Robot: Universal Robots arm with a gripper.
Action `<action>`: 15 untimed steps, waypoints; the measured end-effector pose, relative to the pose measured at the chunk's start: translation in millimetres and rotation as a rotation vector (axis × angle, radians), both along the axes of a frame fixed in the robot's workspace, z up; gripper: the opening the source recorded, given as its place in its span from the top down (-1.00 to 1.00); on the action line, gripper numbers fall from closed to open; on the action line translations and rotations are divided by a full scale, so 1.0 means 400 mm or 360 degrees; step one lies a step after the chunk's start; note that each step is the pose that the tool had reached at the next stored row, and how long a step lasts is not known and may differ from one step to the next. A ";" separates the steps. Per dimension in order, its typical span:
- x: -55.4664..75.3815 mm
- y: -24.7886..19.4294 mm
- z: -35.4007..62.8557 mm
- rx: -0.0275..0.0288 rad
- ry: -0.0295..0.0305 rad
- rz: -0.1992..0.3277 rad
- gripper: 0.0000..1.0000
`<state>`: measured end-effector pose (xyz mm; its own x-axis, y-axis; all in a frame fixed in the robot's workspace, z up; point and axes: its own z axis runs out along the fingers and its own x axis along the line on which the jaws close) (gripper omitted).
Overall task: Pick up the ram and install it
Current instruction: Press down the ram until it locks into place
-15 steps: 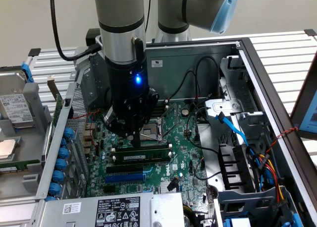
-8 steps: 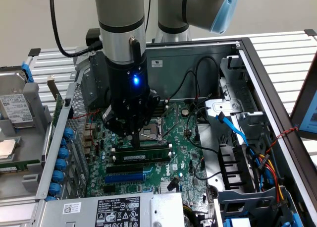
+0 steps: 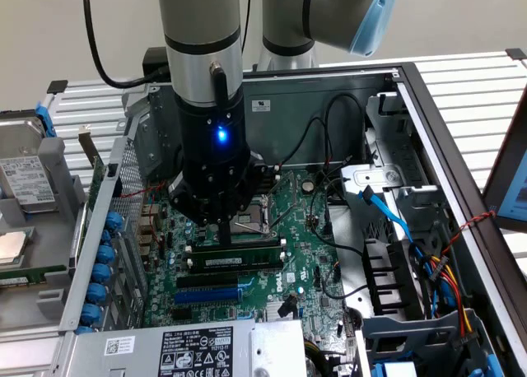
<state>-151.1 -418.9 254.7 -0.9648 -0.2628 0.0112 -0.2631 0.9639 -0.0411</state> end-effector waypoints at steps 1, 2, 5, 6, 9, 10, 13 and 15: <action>0.000 0.000 0.000 -0.00001 0.00000 -0.0025 0.80; 0.000 0.000 0.000 -0.00001 0.00000 -0.0050 0.80; 0.000 0.000 0.000 -0.00001 0.00000 -0.0125 0.80; 0.000 0.000 0.000 -0.00001 0.00000 -0.0151 0.80; 0.000 0.000 0.000 -0.00001 -0.00001 -0.0229 0.80; 0.000 0.000 0.000 -0.00001 0.00000 -0.0253 0.80; 0.000 0.000 0.000 -0.00001 0.00000 -0.0329 0.80; 0.000 0.000 0.000 0.00000 -0.00001 -0.0381 0.80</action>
